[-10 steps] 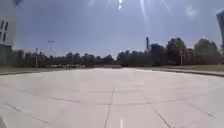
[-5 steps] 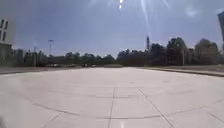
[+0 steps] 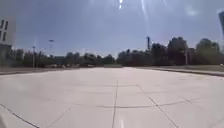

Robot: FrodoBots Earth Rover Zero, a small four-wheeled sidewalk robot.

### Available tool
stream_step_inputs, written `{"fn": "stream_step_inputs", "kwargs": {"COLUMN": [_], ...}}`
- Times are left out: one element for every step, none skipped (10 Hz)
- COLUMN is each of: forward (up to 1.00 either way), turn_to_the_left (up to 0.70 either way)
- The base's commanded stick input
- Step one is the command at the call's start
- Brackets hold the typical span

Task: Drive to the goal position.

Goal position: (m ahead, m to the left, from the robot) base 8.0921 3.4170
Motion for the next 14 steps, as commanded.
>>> {"fn": "stream_step_inputs", "kwargs": {"forward": [0.85,0.85,0.85,0.85,0.85,0.85,0.85,0.85,0.85,0.85,0.85,0.85,0.85,0.85], "turn_to_the_left": [0.0,0.0,0.0,0.0,0.0,0.0,0.0,0.0,0.0,0.0,0.0,0.0,0.0,0.0]}}
